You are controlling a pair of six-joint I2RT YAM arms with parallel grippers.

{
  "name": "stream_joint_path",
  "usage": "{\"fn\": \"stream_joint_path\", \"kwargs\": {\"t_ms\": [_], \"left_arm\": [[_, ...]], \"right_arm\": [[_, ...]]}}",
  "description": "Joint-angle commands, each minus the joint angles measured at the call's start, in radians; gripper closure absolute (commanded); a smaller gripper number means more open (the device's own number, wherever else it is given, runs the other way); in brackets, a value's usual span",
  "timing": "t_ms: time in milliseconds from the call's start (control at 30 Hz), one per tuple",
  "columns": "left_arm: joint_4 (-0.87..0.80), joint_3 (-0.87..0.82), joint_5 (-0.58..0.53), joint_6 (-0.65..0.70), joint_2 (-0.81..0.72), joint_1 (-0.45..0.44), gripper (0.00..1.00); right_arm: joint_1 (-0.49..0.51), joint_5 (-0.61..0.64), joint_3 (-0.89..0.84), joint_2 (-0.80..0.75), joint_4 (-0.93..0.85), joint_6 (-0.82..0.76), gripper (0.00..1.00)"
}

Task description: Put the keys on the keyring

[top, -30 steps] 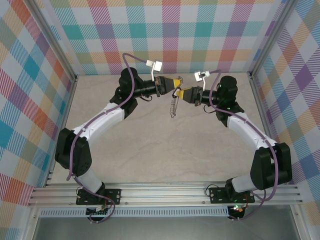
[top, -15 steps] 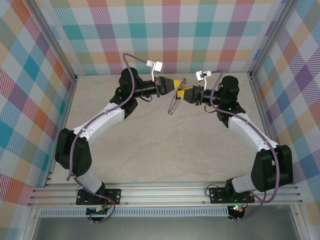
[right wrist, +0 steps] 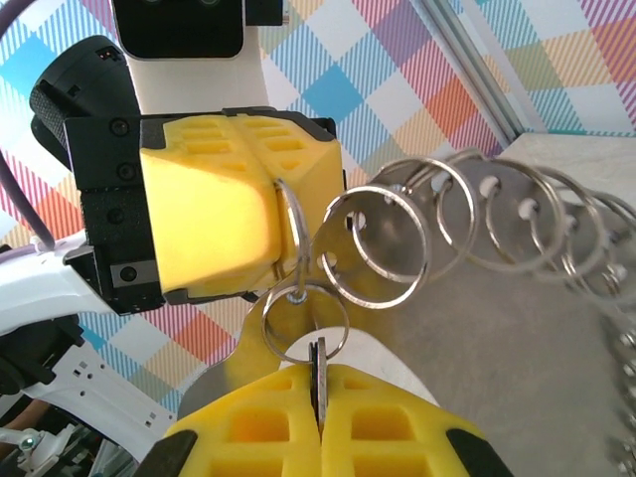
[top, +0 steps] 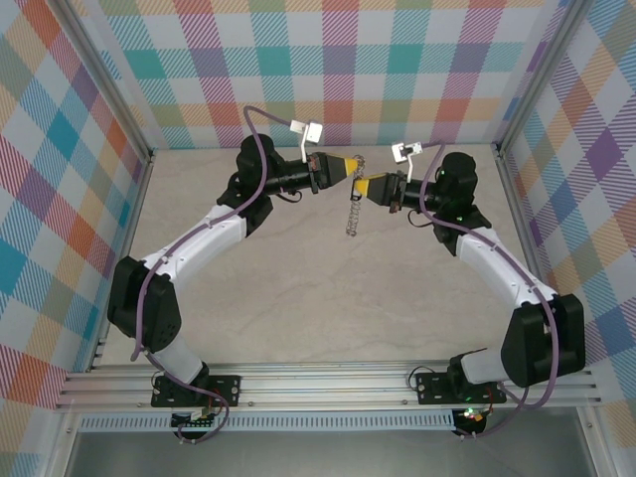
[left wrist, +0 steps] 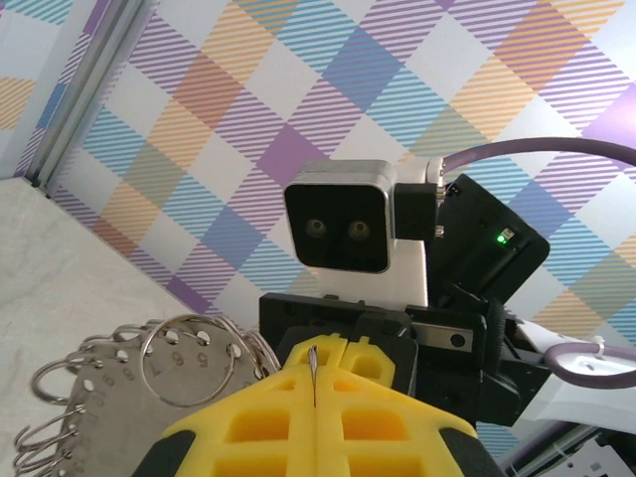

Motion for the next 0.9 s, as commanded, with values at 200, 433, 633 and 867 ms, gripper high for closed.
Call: {"fn": "stream_joint_path", "kwargs": {"t_ms": [200,433,633,867], "left_arm": [[-0.074,-0.015,-0.042,0.147,-0.082,-0.01,1.0],[-0.115,-0.017,-0.021,0.19,-0.085,-0.01,1.0],[-0.125,-0.017,0.01,0.201,-0.085,-0.01,1.0],[-0.149,-0.011,0.033,0.216,-0.087,-0.01,1.0]], "right_arm": [[-0.021,0.035,0.015,-0.046,-0.226,-0.128,1.0],[-0.022,0.041,0.104,-0.029,-0.394,-0.233,1.0],[-0.025,0.109,0.17,-0.029,-0.547,-0.335,1.0],[-0.028,0.166,0.239,-0.015,-0.654,-0.411,1.0]]}}
